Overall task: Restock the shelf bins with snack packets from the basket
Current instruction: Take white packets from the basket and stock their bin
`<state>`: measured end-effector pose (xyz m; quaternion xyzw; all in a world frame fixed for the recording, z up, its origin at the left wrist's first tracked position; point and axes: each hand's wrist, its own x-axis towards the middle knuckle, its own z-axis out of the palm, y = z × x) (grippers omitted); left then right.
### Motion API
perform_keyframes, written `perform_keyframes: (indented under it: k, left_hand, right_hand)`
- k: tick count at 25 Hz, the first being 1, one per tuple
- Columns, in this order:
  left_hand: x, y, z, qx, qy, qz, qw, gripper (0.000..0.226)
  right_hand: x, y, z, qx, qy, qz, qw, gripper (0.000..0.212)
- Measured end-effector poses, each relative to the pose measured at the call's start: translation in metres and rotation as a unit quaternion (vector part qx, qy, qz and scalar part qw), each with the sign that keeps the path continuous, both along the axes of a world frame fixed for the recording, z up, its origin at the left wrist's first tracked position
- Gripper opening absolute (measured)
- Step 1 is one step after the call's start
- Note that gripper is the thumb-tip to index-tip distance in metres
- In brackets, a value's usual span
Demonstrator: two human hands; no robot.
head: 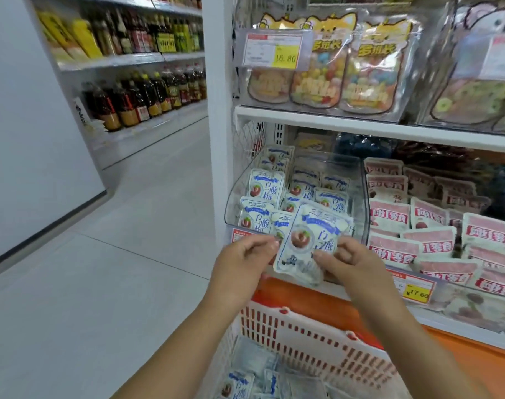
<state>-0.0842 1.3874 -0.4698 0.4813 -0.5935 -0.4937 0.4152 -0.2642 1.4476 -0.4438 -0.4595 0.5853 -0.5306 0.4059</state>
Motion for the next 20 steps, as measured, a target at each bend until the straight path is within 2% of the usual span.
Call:
perform_keyframes:
  k: [2, 4, 6, 9, 12, 14, 18, 20]
  left_hand:
    - [0.016, -0.02, 0.007, -0.091, -0.057, 0.112, 0.988, 0.017]
    - [0.03, -0.039, 0.006, -0.132, -0.101, 0.174, 0.971, 0.027]
    - [0.034, -0.053, 0.002, -0.122, -0.114, 0.176, 0.97, 0.037]
    - [0.031, -0.064, -0.004, -0.122, -0.107, 0.162, 0.973, 0.04]
    - [0.03, -0.068, -0.004, -0.114, -0.099, 0.15, 0.977, 0.042]
    - [0.032, -0.068, -0.003, -0.102, -0.096, 0.142, 0.98, 0.042]
    - [0.036, -0.066, -0.011, -0.097, -0.097, 0.136, 0.981, 0.041]
    - [0.036, -0.061, -0.015, -0.079, -0.093, 0.153, 0.981, 0.04]
  right_hand:
    - [0.005, -0.035, 0.021, -0.04, 0.056, -0.06, 0.996, 0.028]
    - [0.016, -0.075, 0.032, -0.049, 0.095, -0.079, 0.991, 0.025]
    - [0.033, -0.109, 0.03, 0.004, 0.15, -0.04, 0.988, 0.025]
    - [0.049, -0.137, 0.008, 0.117, 0.223, 0.013, 0.968, 0.026]
    - [0.051, -0.143, -0.001, 0.091, 0.248, -0.042, 0.963, 0.03]
    - [0.053, -0.146, 0.003, 0.09, 0.287, -0.04, 0.953, 0.035]
    - [0.059, -0.152, 0.007, 0.125, 0.406, -0.03, 0.905, 0.034]
    - [0.056, -0.141, 0.009, 0.09, 0.366, -0.049, 0.925, 0.037]
